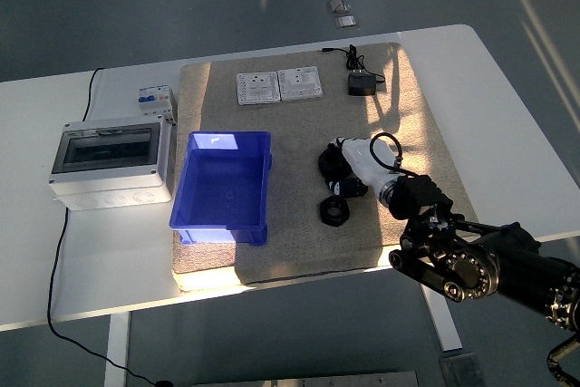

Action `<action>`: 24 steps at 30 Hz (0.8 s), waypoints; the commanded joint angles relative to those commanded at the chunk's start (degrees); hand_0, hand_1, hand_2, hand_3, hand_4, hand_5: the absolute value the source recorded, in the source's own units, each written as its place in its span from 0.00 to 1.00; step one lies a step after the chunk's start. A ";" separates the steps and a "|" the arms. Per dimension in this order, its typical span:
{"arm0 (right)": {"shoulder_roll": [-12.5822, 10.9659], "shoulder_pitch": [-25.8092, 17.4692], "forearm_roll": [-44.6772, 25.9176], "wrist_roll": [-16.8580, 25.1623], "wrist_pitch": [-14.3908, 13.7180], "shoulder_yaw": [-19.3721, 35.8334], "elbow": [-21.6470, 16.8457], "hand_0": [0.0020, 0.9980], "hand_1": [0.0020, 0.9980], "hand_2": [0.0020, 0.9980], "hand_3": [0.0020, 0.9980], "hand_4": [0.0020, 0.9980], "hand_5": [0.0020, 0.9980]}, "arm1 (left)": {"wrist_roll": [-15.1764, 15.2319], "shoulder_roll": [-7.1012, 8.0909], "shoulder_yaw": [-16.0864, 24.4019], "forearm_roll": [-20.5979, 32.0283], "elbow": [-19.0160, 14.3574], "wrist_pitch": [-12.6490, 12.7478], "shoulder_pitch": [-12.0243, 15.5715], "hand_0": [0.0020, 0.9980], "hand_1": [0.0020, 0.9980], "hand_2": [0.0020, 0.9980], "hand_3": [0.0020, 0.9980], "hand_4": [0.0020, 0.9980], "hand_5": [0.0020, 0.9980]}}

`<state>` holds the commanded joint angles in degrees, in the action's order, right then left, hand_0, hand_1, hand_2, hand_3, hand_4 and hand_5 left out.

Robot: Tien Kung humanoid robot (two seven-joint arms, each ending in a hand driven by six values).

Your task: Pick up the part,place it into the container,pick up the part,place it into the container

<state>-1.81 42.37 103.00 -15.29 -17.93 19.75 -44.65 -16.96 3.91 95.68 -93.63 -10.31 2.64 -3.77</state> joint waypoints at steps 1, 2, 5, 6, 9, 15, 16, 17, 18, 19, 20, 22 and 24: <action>0.01 -0.01 0.03 0.01 -0.08 -0.03 0.01 0.58 0.27 0.52 0.65 0.50 0.04 | 0.00 -0.02 -0.01 0.01 0.00 0.01 -0.01 0.70 0.69 0.72 0.57 0.47 0.57; 0.02 -0.03 0.07 0.02 -0.20 -0.08 0.03 0.58 0.27 0.52 0.65 0.50 0.04 | 0.01 -0.04 -0.01 0.03 0.00 0.03 -0.03 0.70 0.69 0.72 0.57 0.47 0.57; 0.06 -0.09 0.28 0.10 -0.73 -0.35 0.12 0.54 0.25 0.50 0.63 0.46 0.00 | 0.03 -0.17 -0.04 0.07 0.00 0.06 -0.13 0.70 0.69 0.72 0.57 0.47 0.57; 0.06 -0.10 0.34 0.14 -0.89 -0.46 0.13 0.54 0.25 0.50 0.63 0.46 0.00 | 0.03 -0.20 -0.06 0.07 0.00 0.06 -0.16 0.70 0.69 0.72 0.57 0.47 0.57; 0.03 -0.18 0.61 0.27 -1.47 -0.64 0.10 0.51 0.24 0.49 0.61 0.38 0.00 | 0.00 -0.28 0.09 -0.28 0.00 -0.01 -0.14 0.70 0.69 0.72 0.57 0.47 0.58; 0.00 -0.43 1.03 0.55 -2.40 -0.59 0.03 0.55 0.22 0.48 0.57 0.25 0.00 | 0.09 -0.32 0.01 -0.19 0.00 -0.03 0.12 0.70 0.70 0.72 0.57 0.46 0.58; -0.01 -0.45 1.07 0.59 -2.47 -0.57 0.00 0.55 0.22 0.48 0.57 0.25 0.00 | 0.11 -0.33 -0.02 -0.15 0.00 -0.04 0.14 0.70 0.70 0.72 0.57 0.46 0.58; -0.02 -0.47 1.11 0.63 -2.51 -0.54 -0.03 0.55 0.22 0.48 0.57 0.25 0.00 | 0.13 -0.34 -0.02 -0.14 0.00 -0.04 0.15 0.70 0.70 0.72 0.57 0.46 0.58; -0.03 -0.49 1.14 0.65 -2.53 -0.51 -0.05 0.55 0.22 0.48 0.57 0.25 0.00 | 0.13 -0.35 -0.02 -0.13 0.00 -0.04 0.17 0.70 0.70 0.72 0.57 0.46 0.58; -0.05 -0.51 1.18 0.68 -2.53 -0.47 -0.08 0.55 0.22 0.48 0.57 0.25 0.00 | 0.14 -0.36 -0.02 -0.12 0.00 -0.03 0.19 0.70 0.70 0.72 0.57 0.46 0.58; -0.08 -0.53 1.23 0.72 -2.54 -0.40 -0.12 0.55 0.22 0.48 0.57 0.25 0.00 | 0.14 -0.36 -0.02 -0.10 0.00 -0.03 0.23 0.70 0.70 0.72 0.57 0.46 0.58; -0.14 -0.61 1.36 0.77 -2.54 -0.24 -0.19 0.54 0.21 0.47 0.51 0.25 0.00 | 0.14 -0.35 -0.02 -0.03 0.00 -0.02 0.33 0.70 0.69 0.72 0.58 0.46 0.59; -0.20 -0.69 1.49 0.85 -2.57 0.01 -0.27 0.54 0.21 0.47 0.51 0.25 0.00 | 0.15 -0.34 0.00 0.02 0.00 0.01 0.42 0.70 0.69 0.72 0.58 0.46 0.59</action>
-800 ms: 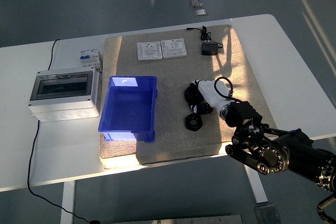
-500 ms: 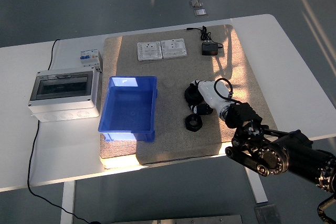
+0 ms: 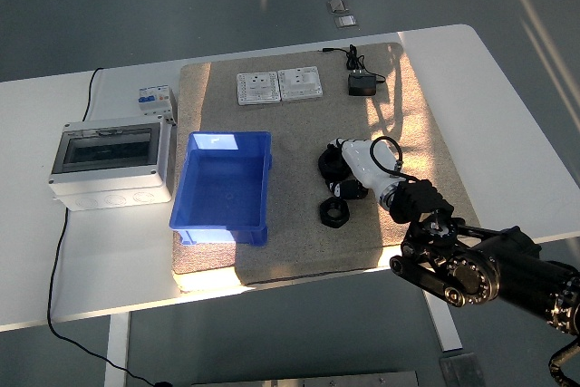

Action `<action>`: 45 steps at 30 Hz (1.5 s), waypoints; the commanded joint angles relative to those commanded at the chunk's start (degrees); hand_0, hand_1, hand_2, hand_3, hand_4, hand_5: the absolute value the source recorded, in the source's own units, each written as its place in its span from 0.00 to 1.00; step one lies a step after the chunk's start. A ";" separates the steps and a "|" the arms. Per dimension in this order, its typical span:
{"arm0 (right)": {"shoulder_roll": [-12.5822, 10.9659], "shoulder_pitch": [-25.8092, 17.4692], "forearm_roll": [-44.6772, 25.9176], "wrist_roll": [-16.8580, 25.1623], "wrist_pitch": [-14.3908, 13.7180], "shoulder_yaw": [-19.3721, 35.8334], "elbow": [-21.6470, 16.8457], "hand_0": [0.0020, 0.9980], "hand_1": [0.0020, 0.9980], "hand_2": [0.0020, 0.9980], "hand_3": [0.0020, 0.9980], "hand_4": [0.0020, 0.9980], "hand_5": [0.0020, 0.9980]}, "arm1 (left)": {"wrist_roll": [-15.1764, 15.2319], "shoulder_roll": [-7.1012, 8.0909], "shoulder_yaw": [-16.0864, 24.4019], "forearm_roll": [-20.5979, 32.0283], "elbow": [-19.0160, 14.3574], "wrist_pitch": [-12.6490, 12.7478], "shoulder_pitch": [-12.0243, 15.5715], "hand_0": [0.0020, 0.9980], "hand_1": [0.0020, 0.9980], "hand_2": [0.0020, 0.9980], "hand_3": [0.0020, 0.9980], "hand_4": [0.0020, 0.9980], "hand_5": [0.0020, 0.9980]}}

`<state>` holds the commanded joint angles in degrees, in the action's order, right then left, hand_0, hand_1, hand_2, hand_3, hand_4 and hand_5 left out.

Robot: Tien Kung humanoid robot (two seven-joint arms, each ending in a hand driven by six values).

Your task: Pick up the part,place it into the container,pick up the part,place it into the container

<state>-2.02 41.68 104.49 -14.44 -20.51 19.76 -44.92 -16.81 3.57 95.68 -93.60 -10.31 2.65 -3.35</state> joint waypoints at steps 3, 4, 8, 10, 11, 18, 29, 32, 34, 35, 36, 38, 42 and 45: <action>-0.17 -0.06 0.22 0.16 -0.13 0.44 -0.16 0.54 0.21 0.47 0.51 0.24 0.00 | 0.00 -0.01 -0.04 0.10 0.00 0.03 0.06 0.70 0.69 0.72 0.57 0.47 0.60; -0.23 -0.07 0.29 0.23 -0.19 0.61 -0.23 0.54 0.21 0.47 0.51 0.24 0.00 | 0.00 -0.01 -0.04 0.12 0.00 0.03 0.07 0.70 0.69 0.72 0.57 0.47 0.60; -0.70 -0.08 0.68 0.70 -0.84 1.86 -0.87 0.54 0.21 0.47 0.51 0.24 0.00 | 0.03 0.00 -0.03 0.19 0.00 0.08 0.11 0.70 0.69 0.72 0.57 0.47 0.60; -0.97 -0.08 0.85 0.96 -1.27 2.54 -1.32 0.54 0.21 0.47 0.50 0.24 0.00 | 0.05 0.02 -0.03 0.22 0.00 0.10 0.15 0.70 0.69 0.72 0.57 0.47 0.60; -1.16 -0.09 0.95 1.16 -1.61 3.06 -1.66 0.54 0.21 0.47 0.50 0.24 0.00 | 0.08 0.04 -0.03 0.22 0.00 0.12 0.19 0.70 0.69 0.72 0.57 0.47 0.60; -2.24 -0.13 0.90 2.97 -4.54 5.77 -4.09 0.55 0.21 0.47 0.50 0.24 0.00 | 0.19 0.07 -0.12 0.50 0.00 0.21 0.38 0.70 0.70 0.72 0.57 0.47 0.60; -3.08 -0.03 0.42 4.73 -7.01 6.52 -7.62 0.56 0.20 0.47 0.50 0.24 0.00 | 0.19 0.14 -0.10 0.46 0.00 0.26 0.52 0.70 0.70 0.72 0.57 0.47 0.60; -3.23 0.28 0.30 5.09 -7.55 6.66 -8.51 0.56 0.20 0.47 0.50 0.24 0.00 | 0.26 0.18 -0.20 0.83 0.00 0.43 0.62 0.70 0.70 0.72 0.57 0.47 0.60; -3.28 0.57 -0.10 5.43 -8.01 6.48 -9.19 0.56 0.20 0.47 0.50 0.23 0.00 | 0.35 0.16 -0.30 1.20 0.00 0.57 0.74 0.70 0.69 0.72 0.57 0.47 0.60; -3.27 0.72 -0.23 5.54 -8.16 6.30 -9.46 0.56 0.20 0.47 0.50 0.23 0.00 | 0.38 0.16 -0.34 1.33 0.00 0.61 0.76 0.70 0.69 0.72 0.57 0.47 0.60; -3.22 0.89 -0.37 5.64 -8.28 6.05 -9.71 0.56 0.20 0.47 0.50 0.23 0.00 | 0.40 0.15 -0.35 1.37 0.00 0.63 0.78 0.70 0.69 0.72 0.57 0.47 0.60; -2.96 1.44 -0.54 5.77 -8.48 5.26 -10.27 0.56 0.20 0.47 0.50 0.23 0.00 | 0.40 0.13 -0.22 1.17 0.00 0.60 0.73 0.70 0.69 0.72 0.57 0.47 0.60; -2.69 2.23 -0.67 5.70 -8.54 4.05 -11.46 0.55 0.20 0.47 0.50 0.23 0.00 | 0.42 0.05 -0.21 1.05 0.00 0.60 0.60 0.70 0.69 0.72 0.57 0.47 0.60; -2.70 3.51 -0.83 5.29 -7.87 2.04 -14.64 0.55 0.20 0.47 0.50 0.23 0.00 | 0.46 0.11 -0.47 1.58 0.00 0.66 0.62 0.70 0.69 0.72 0.57 0.47 0.60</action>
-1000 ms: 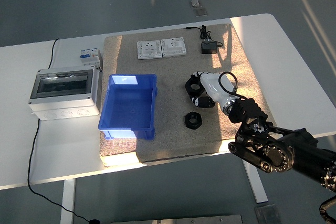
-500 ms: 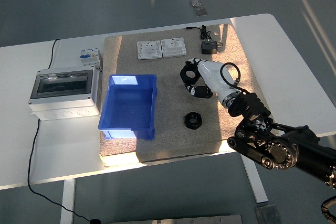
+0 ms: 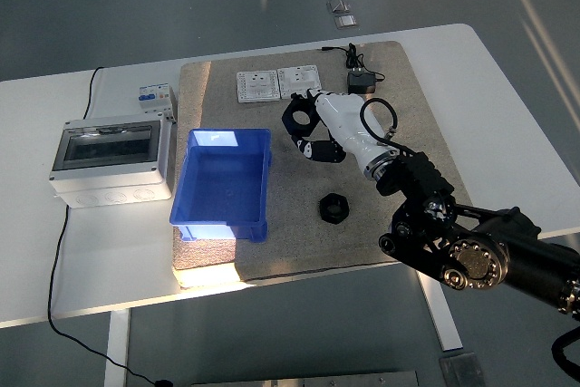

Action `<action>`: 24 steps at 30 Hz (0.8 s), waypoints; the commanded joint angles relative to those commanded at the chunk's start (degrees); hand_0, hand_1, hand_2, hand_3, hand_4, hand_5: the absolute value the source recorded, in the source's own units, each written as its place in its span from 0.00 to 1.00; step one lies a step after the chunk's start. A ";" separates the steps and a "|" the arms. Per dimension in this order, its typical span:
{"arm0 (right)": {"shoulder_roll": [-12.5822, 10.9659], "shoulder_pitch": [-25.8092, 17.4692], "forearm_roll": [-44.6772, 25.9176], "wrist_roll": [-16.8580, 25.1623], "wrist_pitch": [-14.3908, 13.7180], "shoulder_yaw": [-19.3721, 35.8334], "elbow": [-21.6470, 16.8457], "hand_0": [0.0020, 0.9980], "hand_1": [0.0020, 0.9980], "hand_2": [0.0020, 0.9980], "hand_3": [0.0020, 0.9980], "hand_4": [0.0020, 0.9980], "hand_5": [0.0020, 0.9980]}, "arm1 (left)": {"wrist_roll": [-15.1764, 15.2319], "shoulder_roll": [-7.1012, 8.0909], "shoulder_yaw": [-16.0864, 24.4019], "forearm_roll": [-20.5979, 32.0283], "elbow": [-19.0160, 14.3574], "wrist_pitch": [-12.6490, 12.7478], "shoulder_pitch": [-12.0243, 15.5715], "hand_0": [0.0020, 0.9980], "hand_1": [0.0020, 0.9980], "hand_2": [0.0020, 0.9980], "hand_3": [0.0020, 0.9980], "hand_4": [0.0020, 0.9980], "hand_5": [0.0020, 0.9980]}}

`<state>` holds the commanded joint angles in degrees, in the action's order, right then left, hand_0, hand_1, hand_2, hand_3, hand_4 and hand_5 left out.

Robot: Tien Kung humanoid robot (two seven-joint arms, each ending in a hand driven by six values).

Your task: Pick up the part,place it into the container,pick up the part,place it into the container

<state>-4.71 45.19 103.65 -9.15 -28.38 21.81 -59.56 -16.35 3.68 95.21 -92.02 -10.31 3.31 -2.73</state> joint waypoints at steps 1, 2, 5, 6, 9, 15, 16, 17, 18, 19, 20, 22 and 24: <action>0.19 0.47 0.00 -0.09 0.56 -0.72 -1.01 0.55 0.20 0.47 0.50 0.23 0.00 | 0.00 0.02 0.04 -0.05 0.00 0.00 -0.01 0.70 0.69 0.72 0.57 0.47 0.60; 0.55 1.04 0.04 -0.10 1.47 -1.68 -2.11 0.55 0.20 0.47 0.50 0.23 0.00 | 0.00 0.03 0.12 -0.21 0.00 -0.01 -0.06 0.70 0.69 0.72 0.57 0.47 0.60; 1.71 2.12 -0.50 0.52 4.05 -4.41 -2.85 0.55 0.20 0.47 0.50 0.23 0.00 | 0.00 -0.09 0.22 -0.58 0.00 -0.04 -0.29 0.70 0.69 0.72 0.57 0.47 0.60; 1.95 2.26 -0.85 0.86 4.74 -5.13 -2.71 0.55 0.20 0.47 0.50 0.23 0.00 | 0.00 -0.12 0.16 -0.56 0.00 -0.06 -0.35 0.70 0.69 0.72 0.57 0.47 0.60; 2.16 2.27 -2.87 2.91 6.37 -6.80 -2.20 0.58 0.22 0.48 0.51 0.24 0.00 | -0.03 -0.23 0.00 -0.52 0.00 -0.18 -0.48 0.70 0.69 0.72 0.57 0.47 0.60; 2.22 1.82 -4.45 5.79 7.89 -8.51 -2.41 0.69 0.40 0.58 0.62 0.24 0.00 | -0.10 -0.36 0.39 -1.21 0.00 -0.30 -0.74 0.70 0.69 0.72 0.58 0.47 0.60; 2.27 1.77 -4.50 5.99 8.09 -8.58 -2.43 0.69 0.40 0.58 0.62 0.24 0.00 | -0.08 -0.34 0.40 -1.15 0.00 -0.27 -0.75 0.70 0.69 0.72 0.58 0.47 0.60; 2.33 1.73 -4.53 6.14 8.33 -8.66 -2.44 0.69 0.40 0.58 0.62 0.24 0.00 | -0.06 -0.31 0.40 -1.05 0.00 -0.24 -0.75 0.70 0.69 0.72 0.58 0.47 0.60; 2.42 1.69 -4.50 6.20 8.67 -8.76 -2.39 0.69 0.40 0.58 0.62 0.24 0.00 | -0.04 -0.28 0.39 -0.89 0.00 -0.18 -0.75 0.70 0.69 0.72 0.58 0.47 0.60; 2.48 1.67 -4.46 6.17 8.88 -8.80 -2.35 0.81 0.68 0.70 0.68 0.28 0.00 | -0.03 -0.26 0.37 -0.80 0.00 -0.15 -0.75 0.70 0.69 0.72 0.58 0.47 0.60; 2.56 1.64 -4.39 6.02 9.20 -8.85 -2.29 0.81 0.68 0.70 0.68 0.28 0.00 | -0.02 -0.24 0.38 -0.77 0.00 -0.14 -0.76 0.70 0.69 0.72 0.58 0.47 0.60; 2.67 1.62 -4.37 5.63 9.78 -8.95 -2.16 0.81 0.68 0.70 0.68 0.28 0.00 | -0.03 -0.19 0.50 -0.94 0.00 -0.16 -0.81 0.70 0.69 0.72 0.58 0.47 0.60; 2.80 1.61 -4.37 5.06 10.52 -9.07 -2.01 0.81 0.68 0.70 0.68 0.28 0.00 | -0.05 -0.17 0.61 -1.14 0.00 -0.18 -0.83 0.70 0.69 0.72 0.58 0.47 0.60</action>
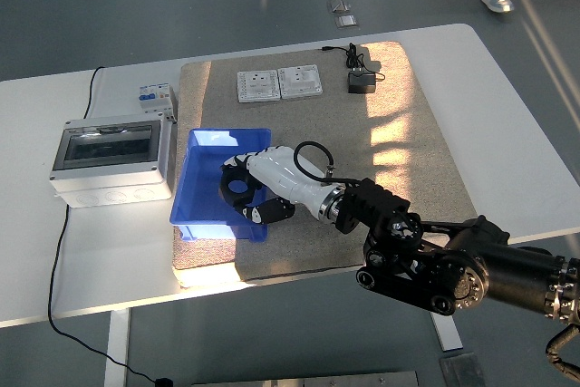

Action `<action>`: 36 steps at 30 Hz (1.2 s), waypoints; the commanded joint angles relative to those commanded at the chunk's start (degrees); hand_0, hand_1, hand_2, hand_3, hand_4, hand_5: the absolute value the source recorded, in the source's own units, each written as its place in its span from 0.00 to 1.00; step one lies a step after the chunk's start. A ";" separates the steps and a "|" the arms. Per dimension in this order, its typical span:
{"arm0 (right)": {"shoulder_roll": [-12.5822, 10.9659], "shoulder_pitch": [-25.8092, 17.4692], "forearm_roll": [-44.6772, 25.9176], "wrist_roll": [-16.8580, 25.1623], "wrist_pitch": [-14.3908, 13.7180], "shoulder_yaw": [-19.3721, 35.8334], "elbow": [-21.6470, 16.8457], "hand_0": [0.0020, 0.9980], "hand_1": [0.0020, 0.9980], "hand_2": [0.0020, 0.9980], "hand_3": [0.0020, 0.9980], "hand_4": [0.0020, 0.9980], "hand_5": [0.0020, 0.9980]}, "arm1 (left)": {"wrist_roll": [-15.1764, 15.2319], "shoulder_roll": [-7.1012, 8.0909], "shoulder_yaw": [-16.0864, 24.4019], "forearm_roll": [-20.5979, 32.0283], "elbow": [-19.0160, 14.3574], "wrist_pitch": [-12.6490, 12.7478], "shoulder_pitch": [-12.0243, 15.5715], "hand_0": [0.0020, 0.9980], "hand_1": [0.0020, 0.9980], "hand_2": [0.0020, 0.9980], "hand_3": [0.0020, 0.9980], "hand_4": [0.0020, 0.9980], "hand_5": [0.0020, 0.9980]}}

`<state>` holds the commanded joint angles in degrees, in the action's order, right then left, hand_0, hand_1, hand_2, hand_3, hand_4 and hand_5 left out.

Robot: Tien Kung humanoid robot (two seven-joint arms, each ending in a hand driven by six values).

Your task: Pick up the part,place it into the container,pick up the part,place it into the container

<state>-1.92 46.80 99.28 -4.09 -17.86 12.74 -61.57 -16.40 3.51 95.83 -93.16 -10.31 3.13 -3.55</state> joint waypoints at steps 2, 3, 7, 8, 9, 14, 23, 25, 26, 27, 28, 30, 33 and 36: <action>0.12 0.04 0.05 -0.57 0.80 -0.14 0.11 0.90 0.79 0.78 0.71 0.45 0.03 | -0.04 0.03 0.03 -0.08 0.00 -0.03 0.00 0.70 0.69 0.72 0.58 0.47 0.60; 0.18 0.07 0.09 -0.79 1.17 -0.22 0.14 0.90 0.79 0.78 0.71 0.45 0.03 | -0.06 0.05 0.05 -0.12 0.00 -0.04 0.00 0.70 0.69 0.72 0.58 0.47 0.60; 0.35 0.01 0.41 -1.38 2.37 -0.30 0.16 1.00 0.88 0.84 0.78 0.49 0.08 | -0.11 0.08 0.24 -0.43 0.00 -0.08 -0.02 0.70 0.69 0.72 0.57 0.47 0.60; 0.37 -0.03 0.49 -1.41 2.53 -0.30 0.17 1.00 0.88 0.84 0.78 0.49 0.08 | -0.12 0.08 0.29 -0.50 0.00 -0.08 -0.01 0.70 0.69 0.72 0.57 0.47 0.60; 0.39 -0.06 0.56 -1.42 2.62 -0.30 0.17 1.00 0.88 0.84 0.78 0.49 0.08 | -0.14 0.09 0.33 -0.55 0.00 -0.10 -0.01 0.70 0.69 0.72 0.57 0.47 0.60; 0.46 -0.18 0.86 -1.28 2.93 -0.44 0.17 1.00 0.90 0.87 0.85 0.48 0.11 | -0.14 0.10 0.36 -0.55 0.00 -0.10 0.03 0.70 0.69 0.72 0.57 0.47 0.60; 0.57 0.13 1.59 -1.08 2.45 -0.85 0.25 1.00 0.92 0.88 0.91 0.47 0.13 | -0.17 -0.03 0.12 -0.33 0.00 -0.14 -0.08 0.70 0.69 0.72 0.57 0.47 0.60; 0.58 0.24 1.69 -0.89 1.89 -0.93 0.32 1.00 0.95 0.90 0.91 0.46 0.15 | -0.21 -0.04 0.17 -0.46 0.00 -0.17 -0.13 0.70 0.69 0.72 0.57 0.47 0.60; 0.59 0.27 1.77 -0.73 1.52 -0.93 0.36 1.00 0.95 0.90 0.91 0.46 0.15 | -0.22 -0.03 0.18 -0.47 0.00 -0.17 -0.14 0.70 0.69 0.72 0.57 0.47 0.60; 0.59 0.30 1.87 -0.39 0.80 -0.89 0.41 1.00 0.95 0.90 0.91 0.46 0.15 | -0.24 -0.02 0.19 -0.47 0.00 -0.16 -0.15 0.70 0.69 0.72 0.57 0.47 0.60; 0.59 0.32 1.93 -0.04 0.08 -0.82 0.44 1.00 0.95 0.90 0.91 0.46 0.15 | -0.25 0.00 0.21 -0.47 0.00 -0.15 -0.14 0.70 0.69 0.72 0.57 0.47 0.60; 0.57 0.30 1.72 0.86 -1.73 -0.58 0.51 1.00 0.95 0.90 0.91 0.46 0.15 | -0.27 0.05 0.23 -0.43 0.00 -0.13 -0.11 0.70 0.69 0.72 0.57 0.47 0.60; 0.38 -0.06 -0.55 2.67 -4.92 0.24 0.67 1.00 0.97 0.91 0.91 0.46 0.15 | -0.26 0.14 0.19 -0.37 0.00 -0.10 -0.07 0.70 0.69 0.72 0.57 0.47 0.60; -0.85 -1.14 -4.19 3.70 -8.29 2.62 -0.53 1.00 0.97 0.91 0.91 0.46 0.15 | -0.24 0.25 0.22 -0.52 0.00 -0.11 -0.10 0.70 0.69 0.72 0.57 0.47 0.60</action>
<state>-2.77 45.66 95.10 -0.39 -26.15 15.36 -62.10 -16.64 3.76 96.05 -93.68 -10.31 3.02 -3.66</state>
